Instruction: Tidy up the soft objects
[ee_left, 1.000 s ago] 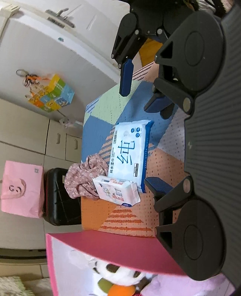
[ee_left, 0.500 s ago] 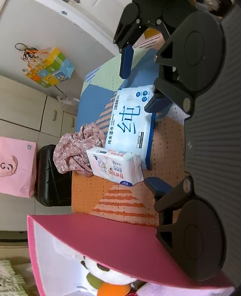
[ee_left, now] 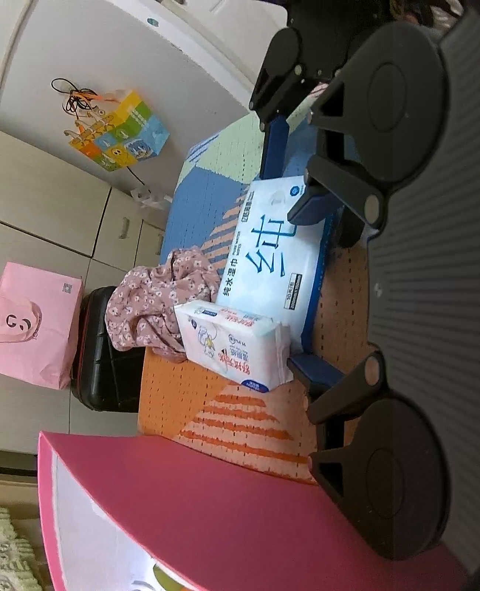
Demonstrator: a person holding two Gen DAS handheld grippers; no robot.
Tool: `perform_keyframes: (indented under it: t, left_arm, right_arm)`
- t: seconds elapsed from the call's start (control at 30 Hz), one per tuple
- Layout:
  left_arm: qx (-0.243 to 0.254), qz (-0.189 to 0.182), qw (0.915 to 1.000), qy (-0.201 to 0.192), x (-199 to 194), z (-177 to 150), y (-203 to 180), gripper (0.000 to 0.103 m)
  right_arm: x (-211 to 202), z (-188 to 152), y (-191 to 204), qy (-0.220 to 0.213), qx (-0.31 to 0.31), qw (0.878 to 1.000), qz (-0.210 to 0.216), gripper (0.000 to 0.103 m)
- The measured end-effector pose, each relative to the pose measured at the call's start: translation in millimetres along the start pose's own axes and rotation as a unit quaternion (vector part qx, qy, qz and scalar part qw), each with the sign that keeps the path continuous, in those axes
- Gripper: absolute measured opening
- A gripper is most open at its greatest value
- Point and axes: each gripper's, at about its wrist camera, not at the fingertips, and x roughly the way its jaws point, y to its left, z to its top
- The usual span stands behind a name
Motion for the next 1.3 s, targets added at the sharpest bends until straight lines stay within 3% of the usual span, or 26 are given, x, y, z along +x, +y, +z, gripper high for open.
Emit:
perform_keyframes:
  t: [0.2, 0.33, 0.6, 0.8, 1.0, 1.13, 1.17, 1.3]
  left_arm:
    - [-0.019, -0.058, 0.9977, 0.028, -2, -2, 0, 0.075]
    - [-0.019, -0.074, 0.9964, 0.038, -4, -6, -4, 0.075]
    - [-0.02, -0.118, 0.9899, 0.076, -10, -15, -11, 0.075]
    - [-0.011, -0.099, 0.9935, 0.056, -17, -18, -11, 0.076]
    - [-0.011, -0.073, 0.9971, 0.018, -8, -9, -10, 0.076]
    - [0.018, -0.042, 0.9988, 0.019, 3, -7, -17, 0.07]
    - [0.031, -0.042, 0.9984, 0.024, 2, -7, -18, 0.064]
    - [0.047, -0.061, 0.9961, 0.044, 3, -9, -23, 0.056]
  right_arm:
    - [-2, -1, 10, -0.007, -0.004, 1.0, -0.016, 0.091]
    - [-7, -3, 22, 0.0, -0.037, 0.999, -0.038, 0.091]
    - [-29, -15, 22, 0.0, -0.042, 0.998, -0.044, 0.091]
    - [-39, -32, 4, 0.001, 0.003, 0.999, -0.034, 0.09]
    - [-38, -31, 5, -0.005, -0.003, 1.0, -0.03, 0.09]
    - [-33, -30, 11, -0.006, -0.014, 0.999, -0.041, 0.09]
    - [-33, -31, 12, -0.008, -0.015, 0.999, -0.042, 0.09]
    - [-29, -32, 16, -0.016, 0.002, 0.999, -0.035, 0.091]
